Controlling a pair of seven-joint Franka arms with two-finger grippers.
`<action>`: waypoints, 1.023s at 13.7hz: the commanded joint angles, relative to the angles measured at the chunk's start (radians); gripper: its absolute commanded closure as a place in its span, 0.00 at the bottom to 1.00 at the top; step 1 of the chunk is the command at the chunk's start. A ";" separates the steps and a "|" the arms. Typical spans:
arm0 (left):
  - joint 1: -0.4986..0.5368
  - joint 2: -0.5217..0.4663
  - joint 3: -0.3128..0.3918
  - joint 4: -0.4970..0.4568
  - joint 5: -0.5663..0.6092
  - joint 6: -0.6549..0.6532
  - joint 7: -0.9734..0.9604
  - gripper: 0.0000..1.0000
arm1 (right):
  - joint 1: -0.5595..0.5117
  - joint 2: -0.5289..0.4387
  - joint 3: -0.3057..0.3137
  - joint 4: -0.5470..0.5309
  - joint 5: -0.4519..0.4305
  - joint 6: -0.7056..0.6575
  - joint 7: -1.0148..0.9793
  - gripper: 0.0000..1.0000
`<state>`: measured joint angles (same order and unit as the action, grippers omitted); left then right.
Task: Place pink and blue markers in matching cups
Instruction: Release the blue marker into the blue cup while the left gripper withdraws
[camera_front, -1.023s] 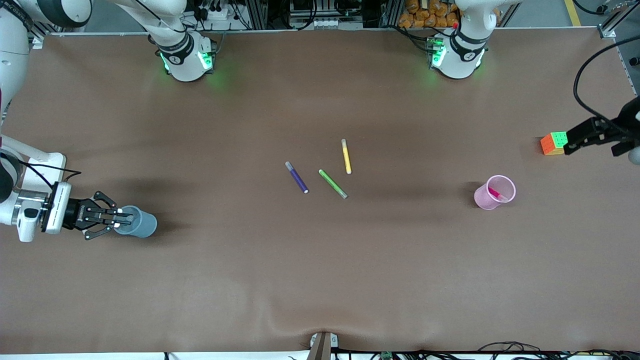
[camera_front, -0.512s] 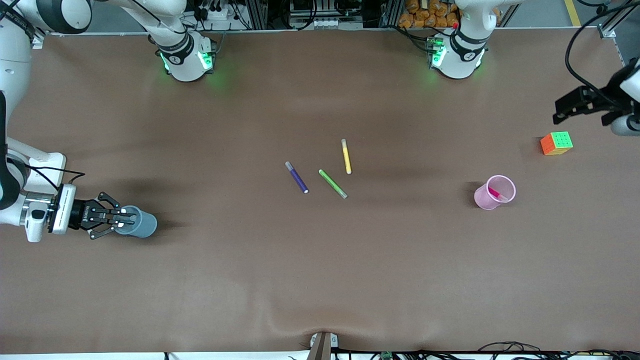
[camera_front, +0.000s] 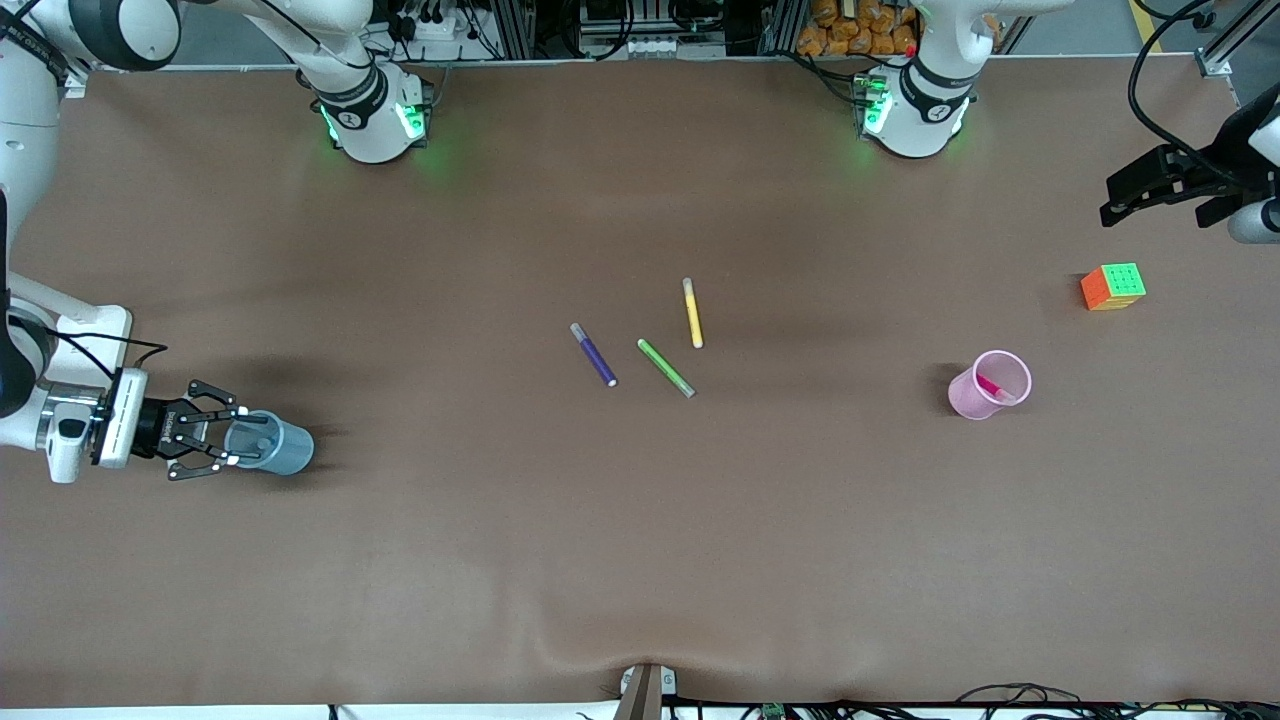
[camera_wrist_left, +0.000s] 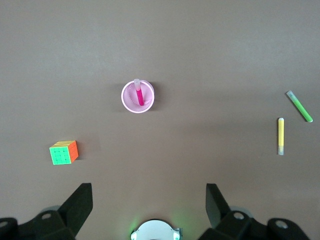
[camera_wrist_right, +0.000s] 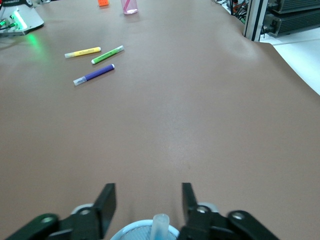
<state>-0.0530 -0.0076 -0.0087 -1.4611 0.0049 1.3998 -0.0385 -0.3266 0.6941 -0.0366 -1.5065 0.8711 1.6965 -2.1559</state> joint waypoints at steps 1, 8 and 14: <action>-0.013 -0.014 0.004 -0.007 -0.019 -0.008 -0.007 0.00 | -0.012 -0.007 0.015 0.020 0.011 -0.015 0.111 0.00; -0.011 -0.014 0.013 -0.004 -0.013 -0.008 -0.015 0.00 | 0.118 -0.146 0.012 0.071 -0.182 0.000 0.538 0.00; -0.002 -0.012 0.026 0.001 -0.009 -0.010 -0.011 0.00 | 0.208 -0.329 0.014 0.057 -0.424 -0.012 0.980 0.00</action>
<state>-0.0536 -0.0089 0.0117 -1.4617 0.0005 1.3998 -0.0405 -0.1352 0.4365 -0.0204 -1.4147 0.5229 1.6925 -1.2837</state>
